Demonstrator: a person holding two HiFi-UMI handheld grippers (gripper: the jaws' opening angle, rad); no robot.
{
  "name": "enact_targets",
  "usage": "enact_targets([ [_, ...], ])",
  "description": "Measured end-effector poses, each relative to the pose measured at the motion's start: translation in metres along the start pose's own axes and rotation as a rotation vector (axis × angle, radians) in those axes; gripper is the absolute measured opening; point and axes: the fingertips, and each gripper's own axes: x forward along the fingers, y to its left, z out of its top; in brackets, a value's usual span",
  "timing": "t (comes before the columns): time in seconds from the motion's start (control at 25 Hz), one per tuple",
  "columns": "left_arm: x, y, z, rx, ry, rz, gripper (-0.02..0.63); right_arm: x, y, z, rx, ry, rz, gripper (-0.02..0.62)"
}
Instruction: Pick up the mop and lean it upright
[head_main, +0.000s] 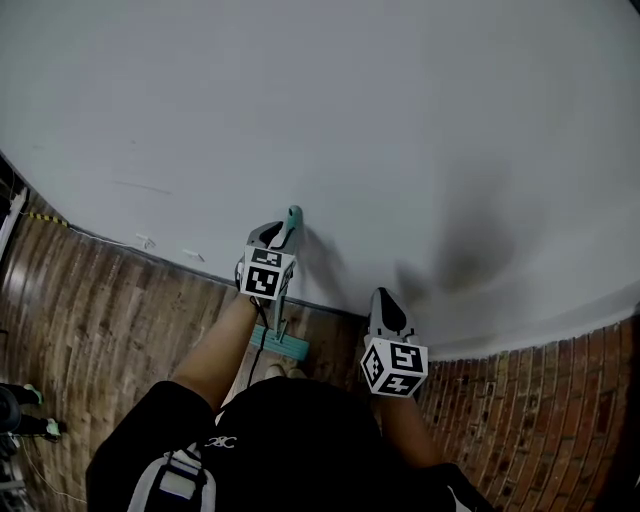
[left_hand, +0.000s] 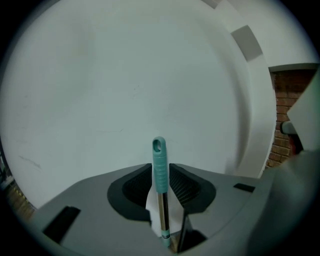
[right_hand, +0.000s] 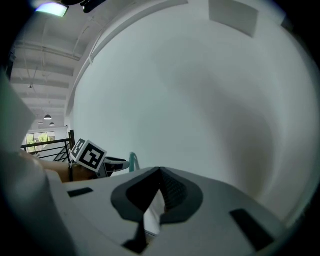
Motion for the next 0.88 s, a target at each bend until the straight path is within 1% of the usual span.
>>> enact_targets([
  [0.12, -0.006, -0.002, 0.007, 0.037, -0.051, 0.006, 0.103, 0.001, 0.003, 0.0, -0.002, -0.001, 0.006, 0.013],
  [0.24, -0.019, 0.0, 0.016, 0.025, -0.106, 0.021, 0.099, 0.003, 0.009, 0.0, -0.005, -0.004, 0.023, 0.012],
  [0.28, -0.025, 0.001, 0.019, 0.021, -0.127, 0.03, 0.07, 0.004, 0.011, 0.001, -0.008, -0.004, 0.029, 0.012],
  [0.32, -0.031, 0.001, 0.022, 0.023, -0.147, 0.038, 0.008, 0.006, 0.014, 0.001, -0.011, -0.004, 0.036, 0.013],
  [0.4, -0.043, -0.001, 0.026, 0.039, -0.172, 0.042, -0.003, 0.008, 0.019, 0.003, -0.02, -0.006, 0.048, 0.012],
  [0.48, -0.054, -0.005, 0.027, 0.028, -0.179, 0.03, -0.003, 0.01, 0.025, 0.004, -0.027, -0.009, 0.064, 0.013],
  [0.6, -0.074, -0.013, 0.034, -0.025, -0.187, -0.005, -0.003, 0.015, 0.034, 0.008, -0.031, -0.02, 0.089, 0.013],
  [0.72, -0.095, -0.02, 0.042, 0.005, -0.19, 0.0, -0.003, 0.02, 0.043, 0.018, -0.015, -0.052, 0.12, 0.012],
  [0.8, -0.11, -0.025, 0.046, 0.023, -0.188, 0.005, -0.003, 0.022, 0.05, 0.027, -0.022, -0.081, 0.138, 0.012],
  [0.88, -0.124, -0.029, 0.05, 0.023, -0.189, 0.004, -0.003, 0.025, 0.056, 0.035, -0.038, -0.102, 0.152, 0.012],
])
